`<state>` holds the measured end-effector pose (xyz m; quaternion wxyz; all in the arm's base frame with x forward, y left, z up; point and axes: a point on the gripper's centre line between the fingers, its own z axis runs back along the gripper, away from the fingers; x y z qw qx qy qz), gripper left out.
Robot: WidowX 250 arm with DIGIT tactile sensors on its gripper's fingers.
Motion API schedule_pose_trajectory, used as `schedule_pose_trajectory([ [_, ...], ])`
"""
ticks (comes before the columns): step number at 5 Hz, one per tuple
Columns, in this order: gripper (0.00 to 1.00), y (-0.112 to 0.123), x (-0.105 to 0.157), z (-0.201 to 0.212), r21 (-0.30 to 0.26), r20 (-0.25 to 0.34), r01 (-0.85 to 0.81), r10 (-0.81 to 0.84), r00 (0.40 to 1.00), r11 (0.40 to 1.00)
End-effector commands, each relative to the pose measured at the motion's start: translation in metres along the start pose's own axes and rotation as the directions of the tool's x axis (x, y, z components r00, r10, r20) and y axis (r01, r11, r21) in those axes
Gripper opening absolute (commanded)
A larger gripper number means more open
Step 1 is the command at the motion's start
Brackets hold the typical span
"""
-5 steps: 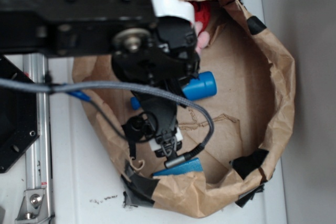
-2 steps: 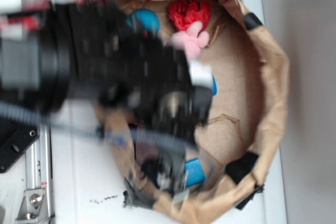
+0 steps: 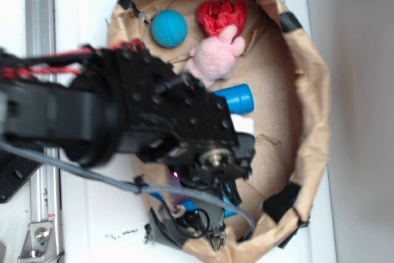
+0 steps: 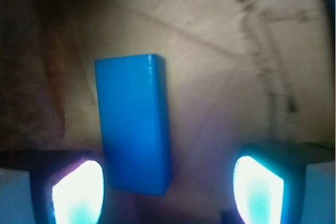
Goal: Grab the blue block.
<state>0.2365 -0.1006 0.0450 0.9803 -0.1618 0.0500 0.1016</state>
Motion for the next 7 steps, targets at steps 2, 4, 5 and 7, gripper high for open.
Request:
schedule_pose_trajectory([
  [2,1.0,-0.031,0.026,-0.015,0.228,0.119,0.166,-0.197,0.973,0.959],
  [4,1.0,0.012,0.057,0.007,0.26,0.142,0.048,-0.088,0.986,0.964],
  [5,1.0,0.026,0.062,0.027,0.238,0.175,0.011,-0.054,0.983,0.971],
  [7,0.0,0.029,0.057,0.034,0.207,0.171,-0.008,-0.028,0.985,0.978],
])
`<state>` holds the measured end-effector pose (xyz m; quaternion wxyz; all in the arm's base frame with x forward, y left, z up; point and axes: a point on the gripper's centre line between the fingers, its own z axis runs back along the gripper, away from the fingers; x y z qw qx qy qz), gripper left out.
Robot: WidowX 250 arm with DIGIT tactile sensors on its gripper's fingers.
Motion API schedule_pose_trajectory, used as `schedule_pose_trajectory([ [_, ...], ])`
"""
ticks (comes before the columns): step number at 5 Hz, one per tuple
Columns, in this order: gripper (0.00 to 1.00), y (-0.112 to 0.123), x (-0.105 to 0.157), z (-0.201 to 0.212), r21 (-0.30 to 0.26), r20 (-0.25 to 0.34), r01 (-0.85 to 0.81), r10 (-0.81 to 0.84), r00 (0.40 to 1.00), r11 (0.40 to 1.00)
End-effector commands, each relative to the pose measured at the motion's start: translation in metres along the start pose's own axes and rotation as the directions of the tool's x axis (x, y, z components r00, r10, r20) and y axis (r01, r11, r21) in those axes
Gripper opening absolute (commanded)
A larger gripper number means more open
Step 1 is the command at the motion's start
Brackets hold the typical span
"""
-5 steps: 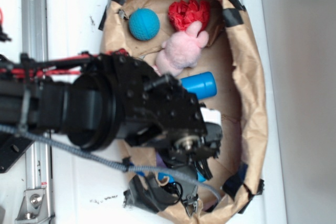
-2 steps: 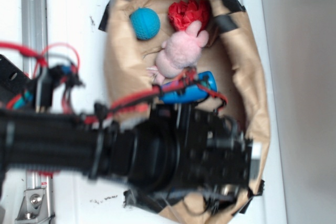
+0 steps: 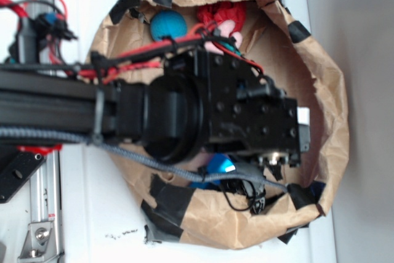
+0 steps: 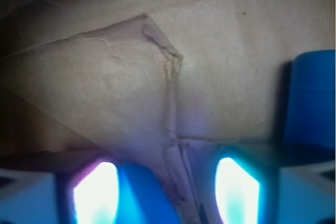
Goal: Grab the blue block.
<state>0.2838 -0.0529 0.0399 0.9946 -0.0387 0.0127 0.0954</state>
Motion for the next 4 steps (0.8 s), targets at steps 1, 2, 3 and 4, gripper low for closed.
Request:
schedule_pose_trajectory([
  [1,1.0,-0.01,-0.004,0.029,-0.049,0.082,0.008,-0.004,0.997,0.999],
  [2,1.0,-0.012,-0.013,0.036,-0.053,0.092,-0.001,0.006,0.996,0.999],
  [3,1.0,-0.007,-0.023,0.043,-0.145,0.167,-0.104,0.128,0.978,0.984],
  [4,1.0,-0.009,-0.039,0.069,-0.123,0.208,-0.208,0.23,0.951,0.97],
])
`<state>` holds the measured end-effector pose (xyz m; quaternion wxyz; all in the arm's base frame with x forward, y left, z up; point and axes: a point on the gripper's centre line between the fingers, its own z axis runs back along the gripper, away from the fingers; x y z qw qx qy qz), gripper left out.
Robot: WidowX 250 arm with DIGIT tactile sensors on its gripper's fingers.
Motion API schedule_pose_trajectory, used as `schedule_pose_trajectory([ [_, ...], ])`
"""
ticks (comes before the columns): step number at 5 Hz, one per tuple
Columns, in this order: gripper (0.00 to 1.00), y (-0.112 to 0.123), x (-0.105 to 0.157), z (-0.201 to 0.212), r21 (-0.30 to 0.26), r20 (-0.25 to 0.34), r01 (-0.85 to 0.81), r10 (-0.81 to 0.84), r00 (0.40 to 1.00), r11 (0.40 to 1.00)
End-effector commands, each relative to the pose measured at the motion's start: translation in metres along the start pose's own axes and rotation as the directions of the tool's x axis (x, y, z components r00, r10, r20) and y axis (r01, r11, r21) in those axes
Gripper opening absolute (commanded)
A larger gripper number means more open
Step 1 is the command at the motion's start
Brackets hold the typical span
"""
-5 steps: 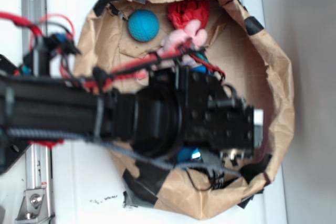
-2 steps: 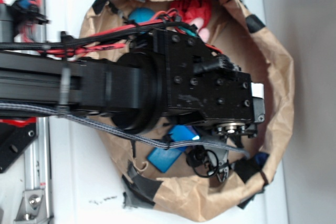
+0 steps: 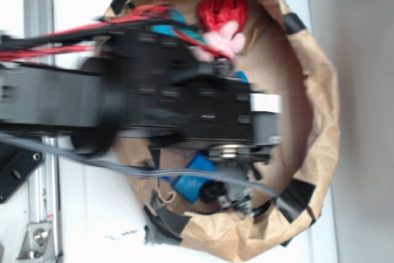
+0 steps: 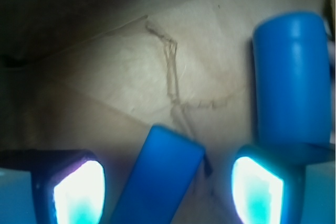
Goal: Grab the blue block.
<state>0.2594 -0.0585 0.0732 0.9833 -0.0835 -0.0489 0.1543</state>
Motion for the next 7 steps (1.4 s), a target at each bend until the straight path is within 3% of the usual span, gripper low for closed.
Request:
schedule_pose_trajectory([
  [1,1.0,-0.006,-0.02,0.031,0.034,0.044,-0.304,0.302,0.952,0.952],
  [2,1.0,-0.001,-0.013,0.006,0.046,0.02,-0.334,0.334,0.942,0.941],
  [3,1.0,-0.003,-0.01,-0.018,-0.002,-0.004,-0.273,0.273,0.962,0.962],
  [5,1.0,-0.014,-0.024,-0.081,0.062,-0.109,-0.173,0.179,0.978,0.983],
  [6,0.0,-0.006,-0.03,-0.081,0.084,-0.141,-0.188,0.198,0.97,0.979],
  [7,0.0,-0.001,-0.01,-0.041,0.024,-0.048,-0.045,0.046,0.998,0.999],
])
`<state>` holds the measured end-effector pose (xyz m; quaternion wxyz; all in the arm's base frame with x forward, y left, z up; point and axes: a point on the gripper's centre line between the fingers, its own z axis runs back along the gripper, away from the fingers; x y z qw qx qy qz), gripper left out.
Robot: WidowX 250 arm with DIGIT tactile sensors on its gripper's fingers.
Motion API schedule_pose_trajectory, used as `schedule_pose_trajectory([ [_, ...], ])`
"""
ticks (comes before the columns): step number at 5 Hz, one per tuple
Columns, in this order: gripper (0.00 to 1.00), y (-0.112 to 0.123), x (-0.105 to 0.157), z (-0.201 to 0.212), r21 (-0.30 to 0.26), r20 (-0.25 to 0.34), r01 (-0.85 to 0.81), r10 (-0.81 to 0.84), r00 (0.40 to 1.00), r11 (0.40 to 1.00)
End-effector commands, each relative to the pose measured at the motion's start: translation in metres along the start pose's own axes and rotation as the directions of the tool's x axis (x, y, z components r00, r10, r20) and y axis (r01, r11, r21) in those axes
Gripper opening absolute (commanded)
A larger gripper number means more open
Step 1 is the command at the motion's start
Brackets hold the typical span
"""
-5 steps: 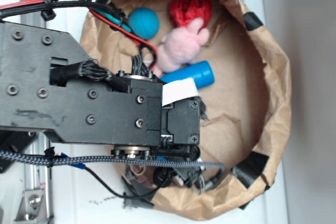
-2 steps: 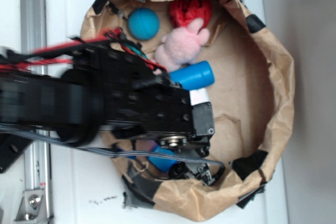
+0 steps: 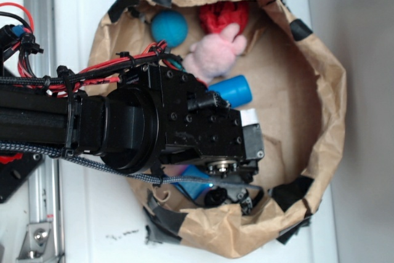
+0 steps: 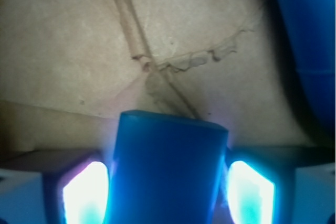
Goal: Grab the blue block.
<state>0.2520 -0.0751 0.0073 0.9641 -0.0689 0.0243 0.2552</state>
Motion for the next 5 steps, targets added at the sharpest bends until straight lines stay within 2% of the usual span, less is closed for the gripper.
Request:
schedule_pose_trajectory([
  [1,0.0,0.009,0.028,0.08,-0.015,0.258,0.387,-0.37,0.892,0.922],
  [2,0.0,0.006,0.037,0.133,-0.013,0.311,0.506,-0.477,0.822,0.863],
  [3,0.0,0.001,0.04,0.167,0.018,0.272,0.528,-0.512,0.815,0.849],
  [4,0.0,0.005,0.032,0.168,0.068,0.125,0.539,-0.543,0.83,0.839],
  [5,0.0,0.014,0.011,0.167,0.161,0.104,0.535,-0.553,0.827,0.83],
])
